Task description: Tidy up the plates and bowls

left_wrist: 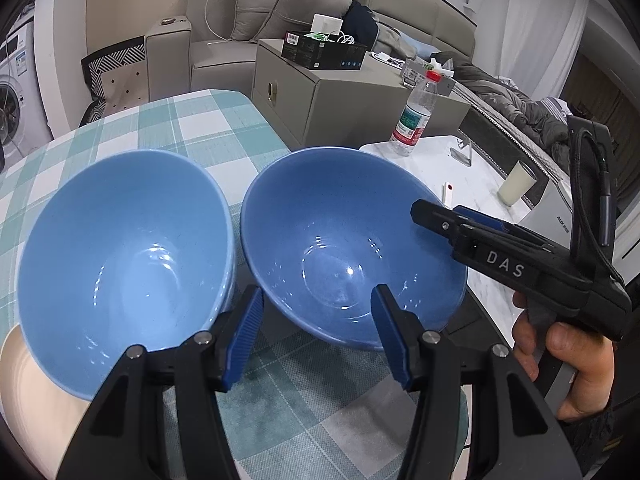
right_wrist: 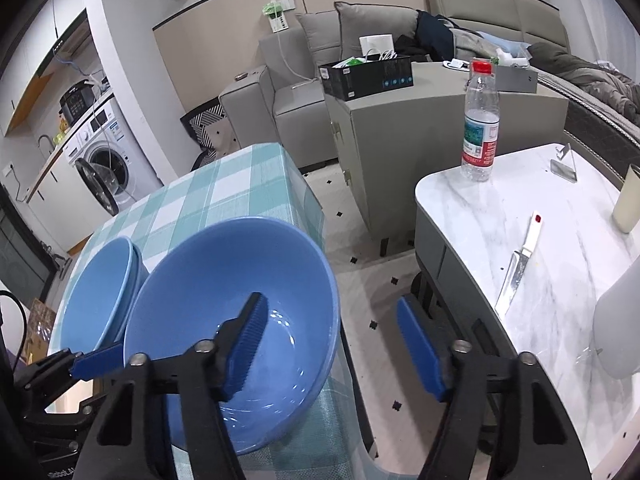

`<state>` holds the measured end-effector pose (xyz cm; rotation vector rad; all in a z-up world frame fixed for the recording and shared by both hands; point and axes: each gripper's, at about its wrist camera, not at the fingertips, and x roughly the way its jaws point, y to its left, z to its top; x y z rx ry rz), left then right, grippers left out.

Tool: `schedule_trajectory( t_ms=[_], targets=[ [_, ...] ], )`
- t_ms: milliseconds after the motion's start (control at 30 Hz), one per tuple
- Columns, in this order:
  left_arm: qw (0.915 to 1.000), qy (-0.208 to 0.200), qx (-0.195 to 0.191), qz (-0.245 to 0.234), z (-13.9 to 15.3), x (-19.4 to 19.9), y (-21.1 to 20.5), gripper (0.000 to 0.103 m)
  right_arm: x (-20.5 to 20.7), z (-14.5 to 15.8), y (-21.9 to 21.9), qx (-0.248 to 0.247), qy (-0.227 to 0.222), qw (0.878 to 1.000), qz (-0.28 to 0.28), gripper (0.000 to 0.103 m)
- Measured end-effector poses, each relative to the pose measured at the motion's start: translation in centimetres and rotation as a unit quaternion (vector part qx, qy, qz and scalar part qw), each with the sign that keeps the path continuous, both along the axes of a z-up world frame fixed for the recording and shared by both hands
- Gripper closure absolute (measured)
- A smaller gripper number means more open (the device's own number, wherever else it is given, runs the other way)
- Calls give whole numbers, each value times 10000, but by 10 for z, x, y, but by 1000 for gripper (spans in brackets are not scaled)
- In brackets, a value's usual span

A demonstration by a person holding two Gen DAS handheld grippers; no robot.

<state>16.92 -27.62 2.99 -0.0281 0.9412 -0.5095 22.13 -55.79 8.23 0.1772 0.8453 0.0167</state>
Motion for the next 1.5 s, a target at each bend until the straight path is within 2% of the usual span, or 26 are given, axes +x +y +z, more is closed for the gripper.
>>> schedule_trajectory(
  t_ms=[167, 233, 300, 700, 1500],
  targets=[
    [10000, -25, 7, -6, 0, 1, -1, 47, 0, -2, 6, -26, -65, 9999, 156, 61],
    [10000, -51, 35, -38, 0, 1, -2, 47, 0, -3, 7, -58, -60, 9998, 177, 78],
    [9999, -78, 55, -73, -1, 0, -3, 47, 0, -4, 6, -78, -61, 9998, 152, 81],
    [9999, 5, 56, -118, -2, 4, -10, 47, 0, -6, -2, -59, -23, 10000, 62, 82],
    [9990, -281, 290, -185, -5, 3, -17, 48, -7, -2, 7, -287, -147, 9991, 281, 83]
  ],
)
